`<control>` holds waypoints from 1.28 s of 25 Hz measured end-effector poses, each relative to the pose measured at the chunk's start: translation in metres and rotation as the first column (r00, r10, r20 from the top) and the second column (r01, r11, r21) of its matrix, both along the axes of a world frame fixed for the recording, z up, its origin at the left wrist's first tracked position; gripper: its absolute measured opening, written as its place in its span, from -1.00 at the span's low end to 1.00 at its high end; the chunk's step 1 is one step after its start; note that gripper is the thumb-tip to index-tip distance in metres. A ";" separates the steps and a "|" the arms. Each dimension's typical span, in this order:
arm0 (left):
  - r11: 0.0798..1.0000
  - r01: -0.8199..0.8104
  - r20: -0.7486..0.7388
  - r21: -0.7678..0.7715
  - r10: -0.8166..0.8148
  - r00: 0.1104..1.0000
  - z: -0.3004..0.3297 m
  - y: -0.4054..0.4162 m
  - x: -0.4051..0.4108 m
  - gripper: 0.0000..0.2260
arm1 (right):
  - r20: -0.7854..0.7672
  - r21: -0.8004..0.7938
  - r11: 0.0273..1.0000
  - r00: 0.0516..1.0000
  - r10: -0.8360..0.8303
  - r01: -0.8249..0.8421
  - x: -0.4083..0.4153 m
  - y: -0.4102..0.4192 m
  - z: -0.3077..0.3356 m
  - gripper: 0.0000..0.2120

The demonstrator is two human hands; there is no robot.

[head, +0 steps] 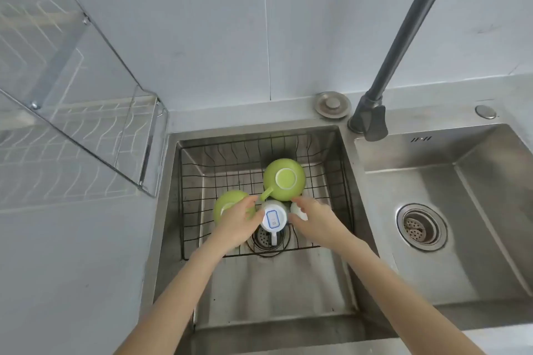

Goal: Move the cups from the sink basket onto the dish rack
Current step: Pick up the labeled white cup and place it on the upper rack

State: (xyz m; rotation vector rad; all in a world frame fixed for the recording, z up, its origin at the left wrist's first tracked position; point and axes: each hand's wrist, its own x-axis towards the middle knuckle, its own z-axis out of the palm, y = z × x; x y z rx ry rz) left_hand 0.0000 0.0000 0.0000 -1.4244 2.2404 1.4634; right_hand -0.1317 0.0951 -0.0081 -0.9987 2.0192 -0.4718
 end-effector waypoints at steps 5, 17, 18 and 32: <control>0.981 -0.142 0.029 0.131 0.140 0.990 -0.045 -0.006 -0.006 -0.60 | 0.145 0.093 0.993 0.985 -0.091 0.078 0.008 -0.012 -0.042 -0.51; 0.948 -0.217 -0.045 0.234 0.234 0.971 -0.100 -0.006 -0.021 -0.60 | 0.164 0.133 0.978 0.969 -0.182 0.161 0.021 -0.046 -0.088 -0.48; 0.949 -0.216 -0.056 0.231 0.235 0.970 -0.102 -0.006 -0.020 -0.58 | 0.178 0.122 0.977 0.964 -0.196 0.176 0.022 -0.046 -0.089 -0.48; 0.993 0.092 0.021 -0.080 -0.090 0.996 -0.103 0.012 0.003 -0.42 | 0.265 0.040 0.929 0.893 -0.364 0.367 0.029 -0.027 -0.079 -0.48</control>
